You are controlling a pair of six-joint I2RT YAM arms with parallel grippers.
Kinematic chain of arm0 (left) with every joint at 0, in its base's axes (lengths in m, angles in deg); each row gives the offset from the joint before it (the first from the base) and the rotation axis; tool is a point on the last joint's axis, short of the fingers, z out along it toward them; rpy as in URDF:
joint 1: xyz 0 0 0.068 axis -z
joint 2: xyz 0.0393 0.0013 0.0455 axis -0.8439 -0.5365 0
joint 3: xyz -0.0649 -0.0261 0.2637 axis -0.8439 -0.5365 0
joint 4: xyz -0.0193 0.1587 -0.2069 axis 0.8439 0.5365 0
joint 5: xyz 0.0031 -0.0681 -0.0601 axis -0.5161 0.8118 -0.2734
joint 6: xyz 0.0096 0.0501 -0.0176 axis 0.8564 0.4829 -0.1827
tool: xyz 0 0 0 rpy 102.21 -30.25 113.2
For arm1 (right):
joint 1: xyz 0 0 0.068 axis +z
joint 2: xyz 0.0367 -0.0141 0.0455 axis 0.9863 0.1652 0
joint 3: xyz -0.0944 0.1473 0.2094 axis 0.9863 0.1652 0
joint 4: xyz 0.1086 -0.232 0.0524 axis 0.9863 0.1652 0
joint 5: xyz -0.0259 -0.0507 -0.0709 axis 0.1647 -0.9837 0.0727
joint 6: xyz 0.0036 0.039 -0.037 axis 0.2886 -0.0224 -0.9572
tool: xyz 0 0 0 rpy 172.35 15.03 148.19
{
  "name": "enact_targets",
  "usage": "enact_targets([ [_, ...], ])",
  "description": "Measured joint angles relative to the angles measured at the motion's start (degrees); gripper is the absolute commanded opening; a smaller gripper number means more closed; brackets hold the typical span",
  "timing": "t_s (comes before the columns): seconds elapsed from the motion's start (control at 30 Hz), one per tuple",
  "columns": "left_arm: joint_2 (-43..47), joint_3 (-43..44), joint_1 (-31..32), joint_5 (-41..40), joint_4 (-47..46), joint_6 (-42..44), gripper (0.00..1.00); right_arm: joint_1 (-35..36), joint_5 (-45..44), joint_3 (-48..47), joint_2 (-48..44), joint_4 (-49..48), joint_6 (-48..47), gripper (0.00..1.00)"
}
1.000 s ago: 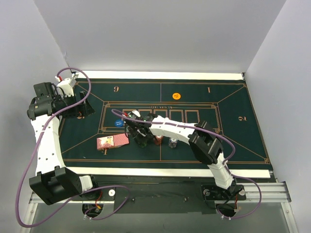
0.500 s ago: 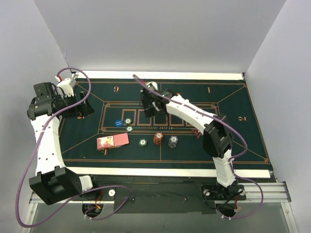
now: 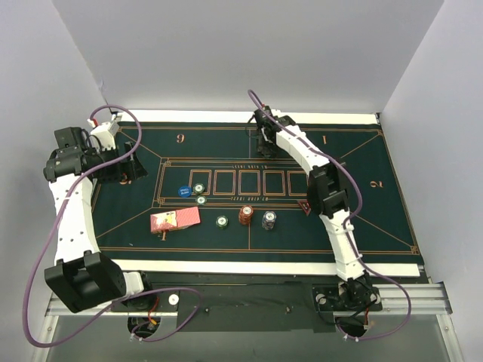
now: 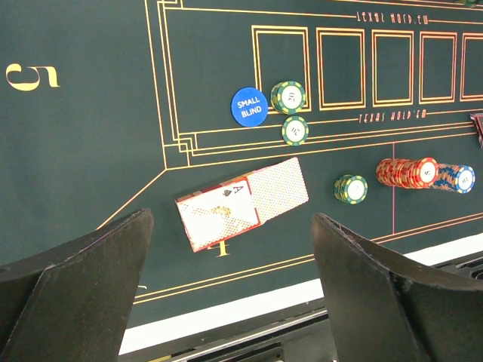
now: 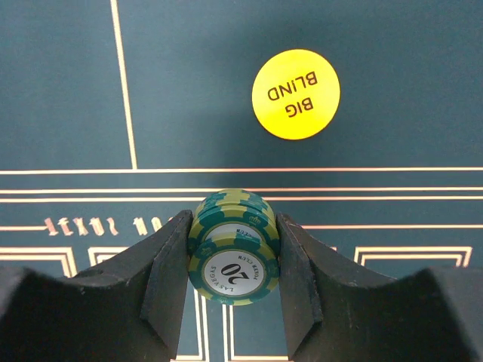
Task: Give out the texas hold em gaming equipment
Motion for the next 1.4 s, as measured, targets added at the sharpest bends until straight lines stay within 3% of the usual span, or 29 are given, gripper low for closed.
enact_targets([
  [0.27,-1.68,0.02,-0.17,0.37,-0.02,-0.02,0.97,0.0,0.72,-5.11,8.33,2.23,0.22,0.21],
  [0.7,-2.01,0.87,-0.2,1.27,-0.07,-0.07,0.97,-0.15,1.25,-10.12,10.69,1.14,2.01,0.29],
  [0.77,-2.01,0.87,-0.2,1.27,-0.07,-0.04,0.97,-0.15,1.79,-10.29,11.56,0.83,2.47,0.36],
  [0.87,-2.01,0.87,-0.2,1.27,-0.04,-0.04,0.97,-0.15,2.27,-10.49,11.87,0.37,3.02,0.58],
  [1.0,-2.01,0.87,-0.2,1.27,-0.04,-0.07,0.97,-0.11,3.04,-10.47,11.87,-0.44,3.54,0.72],
  [1.2,-1.73,0.87,-0.2,1.22,0.04,-0.07,0.97,-0.11,3.02,-6.47,9.07,-0.98,3.43,0.78],
  [1.4,0.52,0.87,-0.2,1.2,0.76,-0.09,0.97,0.76,2.25,3.85,-2.27,-0.5,3.19,0.83],
])
